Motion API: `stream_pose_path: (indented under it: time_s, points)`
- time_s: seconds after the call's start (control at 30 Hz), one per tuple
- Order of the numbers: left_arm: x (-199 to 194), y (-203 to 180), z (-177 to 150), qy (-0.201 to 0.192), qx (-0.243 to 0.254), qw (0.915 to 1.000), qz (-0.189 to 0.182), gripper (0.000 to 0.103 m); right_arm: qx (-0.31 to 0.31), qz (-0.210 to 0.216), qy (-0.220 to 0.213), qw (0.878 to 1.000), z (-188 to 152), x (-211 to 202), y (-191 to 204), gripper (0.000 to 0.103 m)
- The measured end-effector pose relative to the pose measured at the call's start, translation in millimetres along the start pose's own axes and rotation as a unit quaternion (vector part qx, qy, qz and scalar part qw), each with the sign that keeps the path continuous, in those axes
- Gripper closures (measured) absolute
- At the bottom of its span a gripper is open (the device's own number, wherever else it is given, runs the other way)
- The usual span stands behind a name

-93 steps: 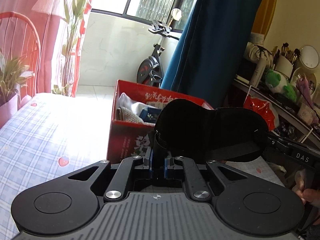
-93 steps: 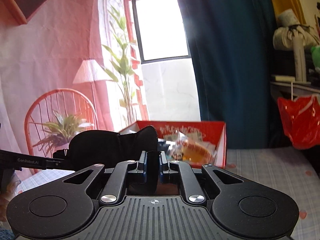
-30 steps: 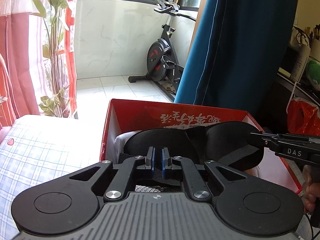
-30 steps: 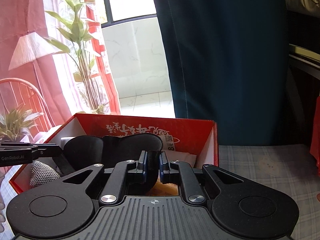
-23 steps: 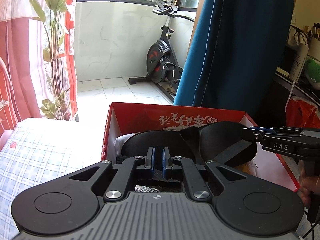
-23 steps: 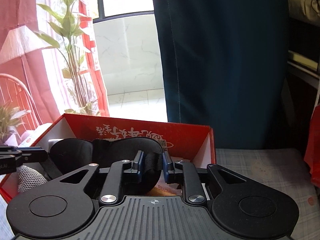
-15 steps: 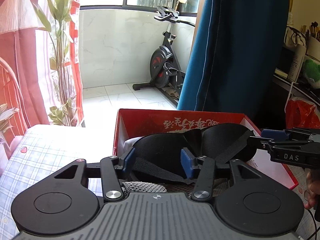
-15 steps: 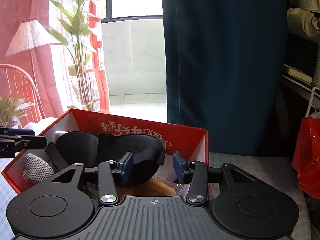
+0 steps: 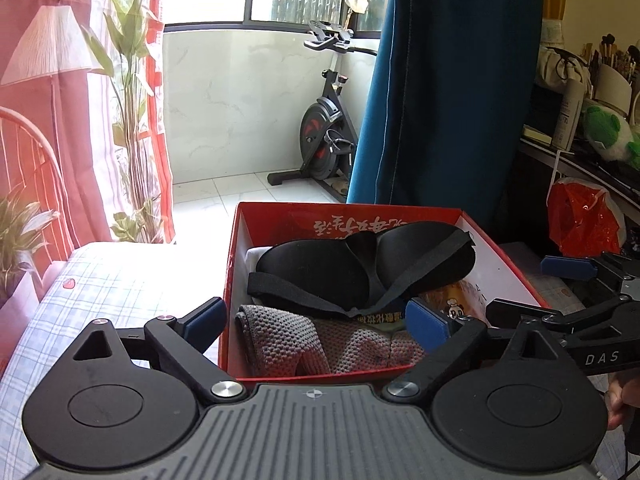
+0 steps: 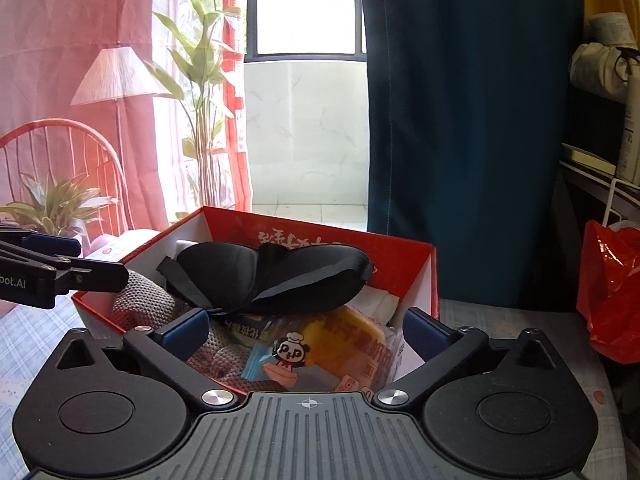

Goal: Organize soft objects
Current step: 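Carry the eye mask into the red box, open both grippers, then move both grippers down to the black knit glove beside the box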

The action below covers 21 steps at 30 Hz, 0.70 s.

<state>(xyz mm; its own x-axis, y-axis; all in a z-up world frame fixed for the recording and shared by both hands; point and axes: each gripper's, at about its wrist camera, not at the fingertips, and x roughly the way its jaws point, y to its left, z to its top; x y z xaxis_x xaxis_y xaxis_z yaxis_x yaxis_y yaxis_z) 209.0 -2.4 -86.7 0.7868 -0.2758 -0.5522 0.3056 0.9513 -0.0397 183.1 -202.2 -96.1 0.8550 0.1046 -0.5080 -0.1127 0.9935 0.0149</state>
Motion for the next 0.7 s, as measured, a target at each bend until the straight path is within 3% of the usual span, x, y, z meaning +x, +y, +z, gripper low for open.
stream_pose_path:
  time_s: [0.33,0.53,0.7]
  points:
    - [-13,-1,-32,0.020,0.006,0.9997,0.009,0.000,0.010,0.003,-0.006,1.000,-23,-25,6,0.001]
    - [-4,7,-68,0.041,0.007,0.9991,-0.010,0.000,0.024,0.003,-0.012,1.000,-56,-29,3,0.001]
    - [11,16,-92,0.062,-0.010,0.9978,-0.020,0.006,0.032,0.009,-0.007,0.999,-79,-21,9,0.006]
